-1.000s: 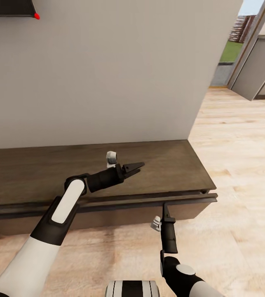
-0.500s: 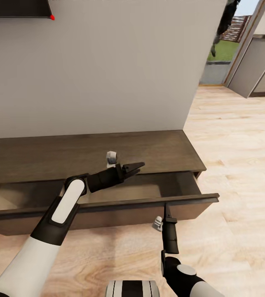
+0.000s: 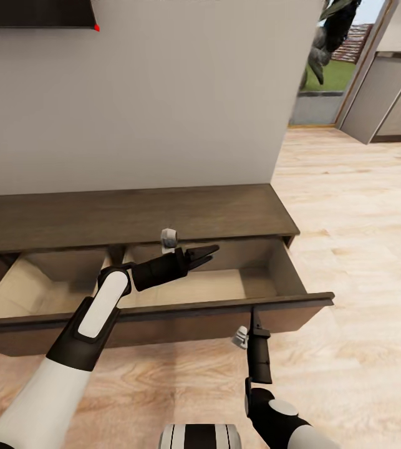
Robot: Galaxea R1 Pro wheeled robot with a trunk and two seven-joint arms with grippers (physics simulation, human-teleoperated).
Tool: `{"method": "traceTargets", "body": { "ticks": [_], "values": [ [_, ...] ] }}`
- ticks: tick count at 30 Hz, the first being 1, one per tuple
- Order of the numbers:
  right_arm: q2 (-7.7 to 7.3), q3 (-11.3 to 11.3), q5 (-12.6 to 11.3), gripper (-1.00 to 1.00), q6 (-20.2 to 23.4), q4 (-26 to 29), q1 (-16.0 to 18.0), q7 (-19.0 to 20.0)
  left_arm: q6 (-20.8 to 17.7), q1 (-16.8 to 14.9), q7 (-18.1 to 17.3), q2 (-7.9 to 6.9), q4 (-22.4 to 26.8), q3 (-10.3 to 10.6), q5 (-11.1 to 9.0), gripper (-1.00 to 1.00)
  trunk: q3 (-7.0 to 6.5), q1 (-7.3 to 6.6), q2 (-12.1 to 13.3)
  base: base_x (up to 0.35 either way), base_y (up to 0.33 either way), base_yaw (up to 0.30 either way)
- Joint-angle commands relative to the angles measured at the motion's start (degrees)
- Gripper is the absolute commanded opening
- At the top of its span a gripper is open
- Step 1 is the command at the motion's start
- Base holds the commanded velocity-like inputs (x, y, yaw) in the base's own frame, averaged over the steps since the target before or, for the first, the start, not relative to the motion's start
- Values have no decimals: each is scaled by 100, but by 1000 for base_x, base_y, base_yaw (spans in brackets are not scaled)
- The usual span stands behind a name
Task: Place each of the two pumpkins and all three candles from the living room inside a cabinet in the living room (use any cabinet), then make sure every cabinet is closed, and position the cauldron so it is next to a table in the living room.
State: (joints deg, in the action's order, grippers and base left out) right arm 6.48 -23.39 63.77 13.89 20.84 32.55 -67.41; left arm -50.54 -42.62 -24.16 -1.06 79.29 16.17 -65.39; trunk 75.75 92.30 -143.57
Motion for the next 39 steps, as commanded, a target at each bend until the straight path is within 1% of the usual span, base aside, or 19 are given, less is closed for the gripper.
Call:
{"method": "traceTargets", "body": {
  "ticks": [1,6,27,35,36,39],
  "values": [
    [3,-386,12,-100,-26,0,-7,35,0,-1,-1,1,-2,1,0,100,1,0,0,-331,0,0],
    [3,-385,12,-100,-26,-1,-7,35,0,-1,-3,1,-2,0,0,100,1,0,0,-155,0,0],
    [3,-380,4,-100,-24,6,-7,44,0,-1,-4,1,-9,0,0,100,1,0,0,-2,0,0],
    [31,-379,-24,-100,-1,-3,-6,46,0,-1,-2,1,-10,0,0,100,1,0,0,0,0,0],
    [34,-378,-26,100,-1,-2,-8,45,0,-1,-1,1,-10,1,0,100,1,0,0,0,0,0],
    [35,-379,-28,100,0,4,-10,38,0,-1,-1,1,-10,0,0,100,1,0,0,0,0,0]
  ]
}}
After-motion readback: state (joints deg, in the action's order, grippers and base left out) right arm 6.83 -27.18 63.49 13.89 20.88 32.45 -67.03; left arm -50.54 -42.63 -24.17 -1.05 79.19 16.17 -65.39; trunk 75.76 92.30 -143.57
